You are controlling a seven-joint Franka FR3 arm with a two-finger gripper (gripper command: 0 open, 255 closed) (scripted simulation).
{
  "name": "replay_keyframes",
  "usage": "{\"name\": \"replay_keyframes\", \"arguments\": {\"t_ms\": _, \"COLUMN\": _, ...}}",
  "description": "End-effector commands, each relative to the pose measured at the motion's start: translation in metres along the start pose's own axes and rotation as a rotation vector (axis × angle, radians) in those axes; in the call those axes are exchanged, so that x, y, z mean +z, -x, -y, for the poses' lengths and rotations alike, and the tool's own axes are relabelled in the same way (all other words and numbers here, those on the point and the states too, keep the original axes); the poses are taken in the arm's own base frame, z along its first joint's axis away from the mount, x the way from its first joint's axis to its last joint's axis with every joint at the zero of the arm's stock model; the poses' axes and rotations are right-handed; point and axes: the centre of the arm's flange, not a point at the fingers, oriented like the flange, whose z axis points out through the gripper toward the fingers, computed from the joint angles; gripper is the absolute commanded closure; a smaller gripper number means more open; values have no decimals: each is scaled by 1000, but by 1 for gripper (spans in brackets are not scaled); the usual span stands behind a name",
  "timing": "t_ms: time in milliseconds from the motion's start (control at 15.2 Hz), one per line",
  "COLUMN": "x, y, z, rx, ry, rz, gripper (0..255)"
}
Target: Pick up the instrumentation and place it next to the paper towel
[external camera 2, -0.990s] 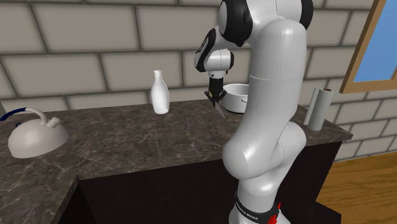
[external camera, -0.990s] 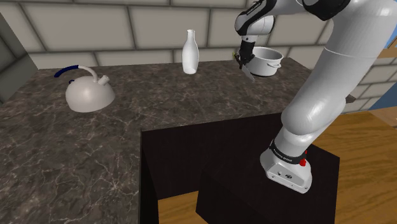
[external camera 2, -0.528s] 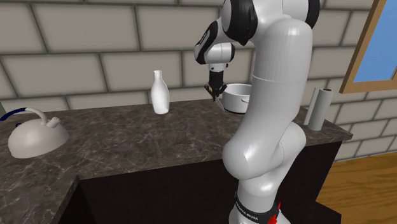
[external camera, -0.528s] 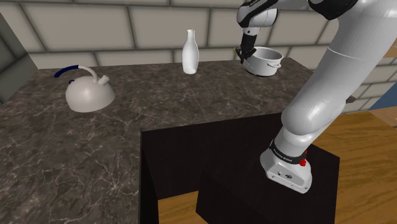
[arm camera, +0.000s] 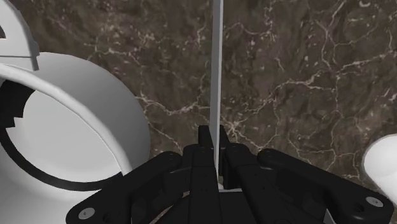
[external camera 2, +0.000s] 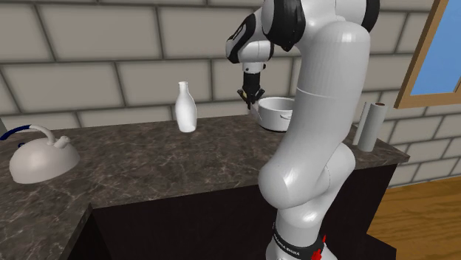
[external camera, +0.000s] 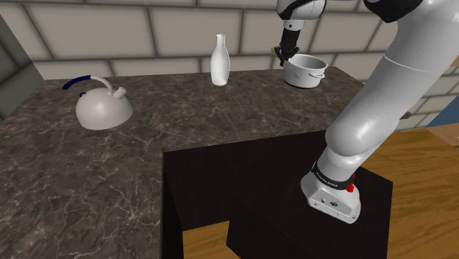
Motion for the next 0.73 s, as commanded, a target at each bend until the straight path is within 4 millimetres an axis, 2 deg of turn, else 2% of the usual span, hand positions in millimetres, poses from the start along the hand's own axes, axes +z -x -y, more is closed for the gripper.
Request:
{"name": "replay_keyframes", "arguments": {"t_ms": 0, "x": -10, "y": -1, "z": -1, "rx": 0, "ry": 0, "rz": 1, "gripper": 255}}
{"name": "replay_keyframes", "arguments": {"t_ms": 660, "x": -63, "y": -2, "z": -1, "rx": 0, "ry": 0, "rz": 1, "gripper": 255}}
